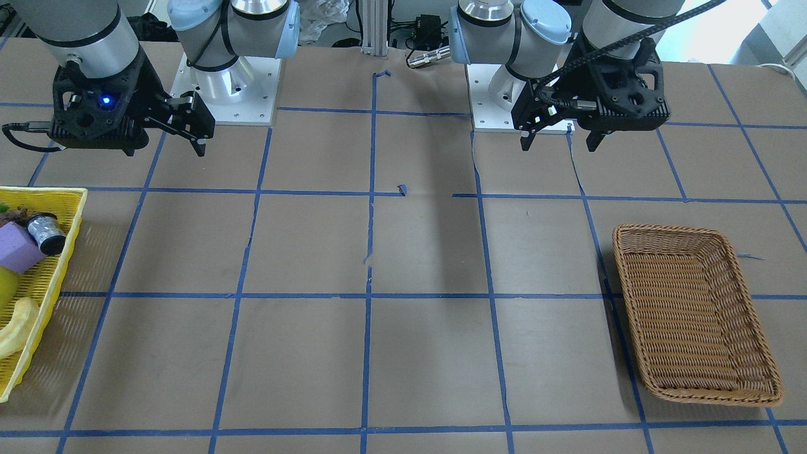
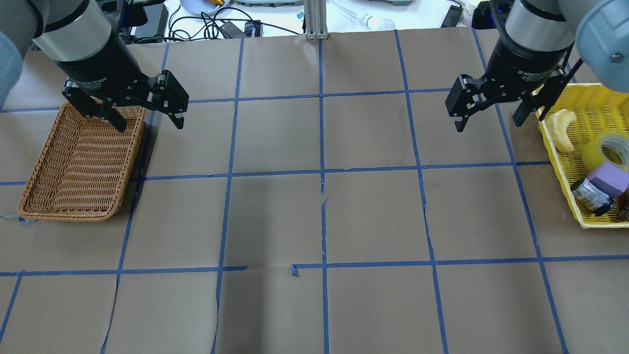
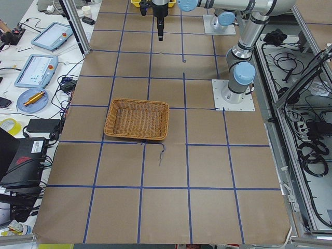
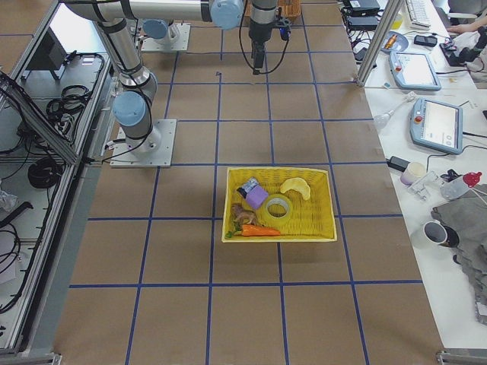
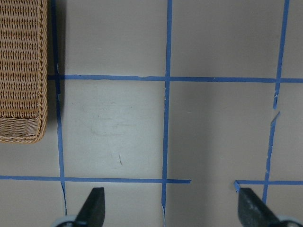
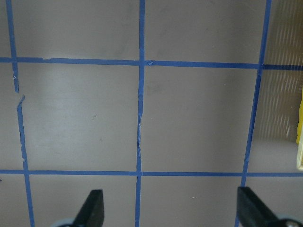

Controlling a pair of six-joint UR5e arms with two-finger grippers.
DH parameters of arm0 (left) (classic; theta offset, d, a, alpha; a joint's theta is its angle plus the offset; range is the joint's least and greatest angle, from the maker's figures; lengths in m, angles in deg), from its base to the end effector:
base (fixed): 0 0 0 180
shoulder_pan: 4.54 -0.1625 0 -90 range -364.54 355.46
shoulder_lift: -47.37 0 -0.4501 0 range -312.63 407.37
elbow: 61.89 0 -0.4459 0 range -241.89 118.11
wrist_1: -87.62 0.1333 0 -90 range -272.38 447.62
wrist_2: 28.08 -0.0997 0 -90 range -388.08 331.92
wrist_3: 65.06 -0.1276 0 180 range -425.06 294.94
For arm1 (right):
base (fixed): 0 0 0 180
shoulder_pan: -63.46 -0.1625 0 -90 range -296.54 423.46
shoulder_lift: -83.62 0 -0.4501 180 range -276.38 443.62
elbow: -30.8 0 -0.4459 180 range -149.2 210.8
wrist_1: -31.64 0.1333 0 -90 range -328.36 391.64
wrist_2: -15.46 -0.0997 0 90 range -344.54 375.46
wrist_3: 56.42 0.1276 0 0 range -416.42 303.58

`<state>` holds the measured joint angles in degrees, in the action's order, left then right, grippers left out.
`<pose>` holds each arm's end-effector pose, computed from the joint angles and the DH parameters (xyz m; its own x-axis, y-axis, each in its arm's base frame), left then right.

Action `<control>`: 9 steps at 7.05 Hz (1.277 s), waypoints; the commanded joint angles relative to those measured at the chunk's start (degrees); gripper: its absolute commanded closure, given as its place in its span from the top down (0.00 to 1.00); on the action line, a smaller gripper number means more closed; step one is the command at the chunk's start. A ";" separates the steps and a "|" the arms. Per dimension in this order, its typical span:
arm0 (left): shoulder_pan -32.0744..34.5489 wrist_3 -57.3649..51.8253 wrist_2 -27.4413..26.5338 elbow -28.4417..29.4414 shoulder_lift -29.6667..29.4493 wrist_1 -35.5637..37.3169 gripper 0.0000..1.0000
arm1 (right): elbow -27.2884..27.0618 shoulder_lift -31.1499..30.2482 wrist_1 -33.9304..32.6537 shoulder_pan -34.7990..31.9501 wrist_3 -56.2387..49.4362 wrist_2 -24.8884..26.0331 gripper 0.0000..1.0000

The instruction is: Transfer tape with both arms

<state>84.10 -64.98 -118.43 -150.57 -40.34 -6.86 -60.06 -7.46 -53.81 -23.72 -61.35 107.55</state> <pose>-0.1200 -0.5278 0.5112 -0.9997 -0.0250 -0.0061 -0.0251 0.9996 0.0152 0.1026 -0.5329 0.4796 -0.9988 -0.0393 0.0297 -0.0369 0.9962 0.0783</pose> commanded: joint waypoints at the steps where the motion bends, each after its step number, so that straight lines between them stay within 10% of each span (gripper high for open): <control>1: 0.05 0.01 0.00 0.00 0.00 0.00 1.00 | -0.02 0.11 -0.16 0.00 0.01 -0.16 1.00; 9: 0.05 0.01 0.00 0.00 0.00 0.00 1.00 | 0.25 0.20 0.28 -1.32 0.18 0.01 1.00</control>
<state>84.14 -64.97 -118.43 -150.57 -40.34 -6.86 -59.87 -7.37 -53.53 -25.10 -61.11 107.30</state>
